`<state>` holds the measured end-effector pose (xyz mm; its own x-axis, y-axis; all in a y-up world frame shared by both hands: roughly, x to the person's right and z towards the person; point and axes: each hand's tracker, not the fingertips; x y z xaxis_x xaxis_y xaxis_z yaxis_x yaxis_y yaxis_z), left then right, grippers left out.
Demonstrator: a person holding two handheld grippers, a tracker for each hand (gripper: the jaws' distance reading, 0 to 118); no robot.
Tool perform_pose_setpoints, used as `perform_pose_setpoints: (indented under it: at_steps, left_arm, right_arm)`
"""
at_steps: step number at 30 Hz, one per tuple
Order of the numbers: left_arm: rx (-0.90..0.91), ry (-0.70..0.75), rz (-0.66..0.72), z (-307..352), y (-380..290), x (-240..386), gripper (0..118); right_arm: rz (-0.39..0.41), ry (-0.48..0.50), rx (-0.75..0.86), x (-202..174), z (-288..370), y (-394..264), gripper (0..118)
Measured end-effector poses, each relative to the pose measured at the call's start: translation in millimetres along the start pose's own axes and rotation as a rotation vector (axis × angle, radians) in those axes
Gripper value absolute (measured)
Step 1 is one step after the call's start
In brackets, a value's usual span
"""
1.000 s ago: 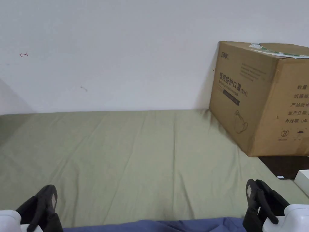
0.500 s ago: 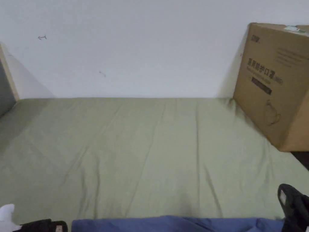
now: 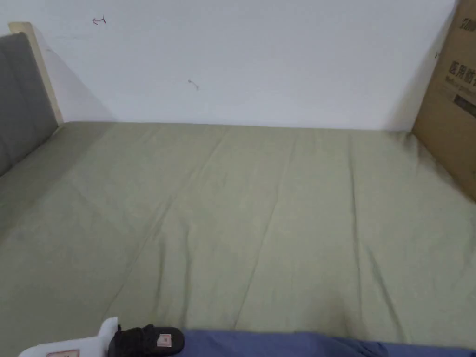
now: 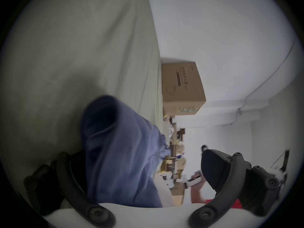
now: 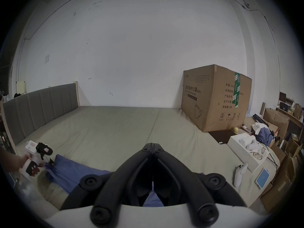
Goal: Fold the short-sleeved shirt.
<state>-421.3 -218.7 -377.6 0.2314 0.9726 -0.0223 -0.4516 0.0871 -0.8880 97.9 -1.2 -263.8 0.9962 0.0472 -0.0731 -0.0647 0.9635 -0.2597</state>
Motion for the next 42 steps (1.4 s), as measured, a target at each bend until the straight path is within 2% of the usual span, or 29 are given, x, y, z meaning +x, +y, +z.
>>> perform_pose_setpoints:
  at_steps: [1,2,3,4,5,6,7,9,12,15,18,19,20,21,24,25,26,28,29,32,37,38,39,41,42]
  left_arm:
    - [0.021,0.025,-0.051,-4,-1,3,115]
    - [0.045,0.049,-0.076,-7,-3,4,97]
    - [0.081,0.100,-0.091,-7,-4,3,47]
    - [0.117,0.218,-0.099,1,-10,-1,5]
    - [0.109,0.395,-0.102,-4,-10,-6,5]
    - [0.099,0.379,-0.076,-5,-15,-13,5]
    - [0.149,0.244,-0.052,2,-14,2,5]
    - [0.106,0.386,-0.156,8,-14,24,5]
    - [0.040,0.492,-0.210,27,-18,56,5]
    - [0.091,0.749,-0.287,50,-23,92,5]
    - [0.209,1.202,-0.415,48,-44,128,5]
    - [0.218,1.267,-0.474,37,-52,138,5]
    - [0.215,1.261,-0.525,31,-60,146,5]
    - [0.178,1.162,-0.553,16,-67,156,5]
    - [0.114,1.032,-0.547,-38,-78,181,6]
    - [0.069,0.947,-0.525,-60,-80,186,12]
    - [0.042,0.848,-0.495,-78,-81,189,35]
    - [-0.030,0.672,-0.436,-112,-87,194,95]
    - [-0.058,0.607,-0.419,-124,-91,198,117]
    - [-0.031,0.606,-0.528,-131,-100,222,118]
    - [0.081,0.844,-0.617,-95,-98,215,116]
    - [0.068,0.880,-0.604,-90,-98,208,106]
    - [0.046,0.919,-0.586,-87,-100,199,81]
    - [0.029,0.929,-0.590,-89,-106,182,0]
    - [0.005,0.970,-0.588,-94,-109,172,0]
  right_arm:
    - [-0.006,0.004,-0.005,-1,-2,-1,0]
    - [-0.011,0.008,-0.009,-2,-3,-2,0]
    - [-0.016,0.013,-0.014,-3,-3,-4,0]
    - [-0.021,0.017,-0.019,-4,-4,-6,0]
    - [-0.026,0.021,-0.024,-5,-4,-7,0]
    - [-0.030,0.028,-0.033,-5,-4,-8,0]
    - [-0.035,0.036,-0.044,-5,-4,-9,0]
    - [-0.032,0.051,-0.067,-5,-4,-9,0]
    - [-0.031,0.064,-0.072,-2,-1,-6,0]
    - [-0.067,0.082,-0.059,2,4,-6,0]
    - [-0.099,0.086,-0.063,5,8,-9,0]
    - [-0.115,0.091,-0.068,7,9,-11,0]
    - [-0.128,0.094,-0.073,8,10,-13,0]
    - [-0.140,0.096,-0.080,10,12,-14,0]
    - [-0.159,0.097,-0.087,17,18,-17,0]
    - [-0.165,0.095,-0.086,20,20,-17,0]
    - [-0.169,0.093,-0.085,22,22,-17,0]
    - [-0.181,0.091,-0.079,28,28,-15,0]
    - [-0.184,0.091,-0.076,31,30,-14,0]
    - [-0.183,0.082,-0.063,40,36,-12,0]
    - [-0.204,0.072,-0.069,52,37,-16,0]
    - [-0.211,0.072,-0.075,53,36,-17,0]
    - [-0.222,0.072,-0.083,54,35,-19,0]
    - [-0.239,0.074,-0.097,55,33,-22,0]
    - [-0.245,0.075,-0.102,56,32,-24,0]
